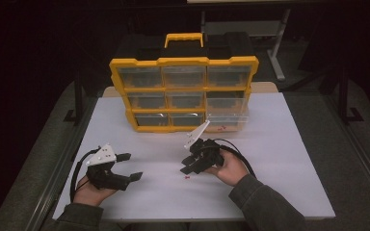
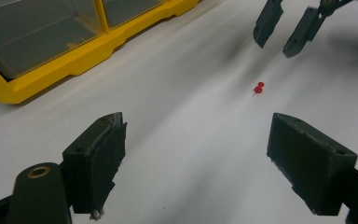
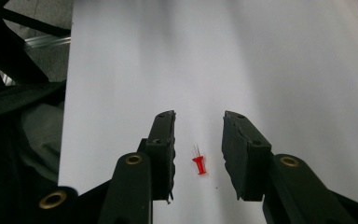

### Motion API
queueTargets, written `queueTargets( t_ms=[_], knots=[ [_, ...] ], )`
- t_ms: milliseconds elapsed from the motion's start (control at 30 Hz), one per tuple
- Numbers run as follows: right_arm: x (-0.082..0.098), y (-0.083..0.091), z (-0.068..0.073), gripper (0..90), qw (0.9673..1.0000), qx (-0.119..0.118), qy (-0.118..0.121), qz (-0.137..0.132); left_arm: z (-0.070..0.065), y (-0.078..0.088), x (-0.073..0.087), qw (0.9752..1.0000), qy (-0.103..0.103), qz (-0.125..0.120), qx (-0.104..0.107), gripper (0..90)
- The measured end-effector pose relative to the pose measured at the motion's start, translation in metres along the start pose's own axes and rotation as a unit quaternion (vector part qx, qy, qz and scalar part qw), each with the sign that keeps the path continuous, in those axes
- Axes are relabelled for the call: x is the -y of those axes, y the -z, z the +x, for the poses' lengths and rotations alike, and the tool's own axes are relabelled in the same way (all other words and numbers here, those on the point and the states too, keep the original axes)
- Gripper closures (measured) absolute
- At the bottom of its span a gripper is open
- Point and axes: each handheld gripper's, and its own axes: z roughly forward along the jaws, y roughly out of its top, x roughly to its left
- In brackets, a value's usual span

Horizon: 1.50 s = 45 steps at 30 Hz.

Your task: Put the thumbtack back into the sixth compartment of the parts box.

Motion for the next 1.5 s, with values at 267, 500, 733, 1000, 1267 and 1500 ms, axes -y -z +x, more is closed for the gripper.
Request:
queueTargets(
  t_ms=[267,500,733,1000,1267,1500],
  knots=[
    [0.011,-0.022,-0.003,65.1,0.9997,0.003,0.006,0.025,0.001,0.0,0.0,0.9999,-0.008,0.007,0.001,18.8],
    [0.018,-0.037,-0.004,70.9,0.9991,0.004,0.016,0.04,0.002,0.0,0.0,0.9999,-0.012,0.008,0.001,18.8],
    [0.017,-0.038,-0.001,75.0,0.9979,0.026,0.034,0.048,0.002,0.0,0.0,0.9999,-0.01,0.008,0.001,18.8],
    [0.019,-0.038,-0.008,80.8,0.9985,0.013,0.028,0.045,0.001,0.0,0.0,1.0,-0.005,0.005,0.001,18.8],
    [0.021,-0.038,-0.013,81.5,0.9992,-0.003,0.013,0.038,0.001,0.0,0.0,1.0,-0.006,0.005,0.001,18.8],
    [0.021,-0.037,-0.014,83.9,0.9992,-0.003,0.01,0.038,0.001,0.0,0.0,1.0,-0.007,0.004,0.001,18.9]
  ],
)
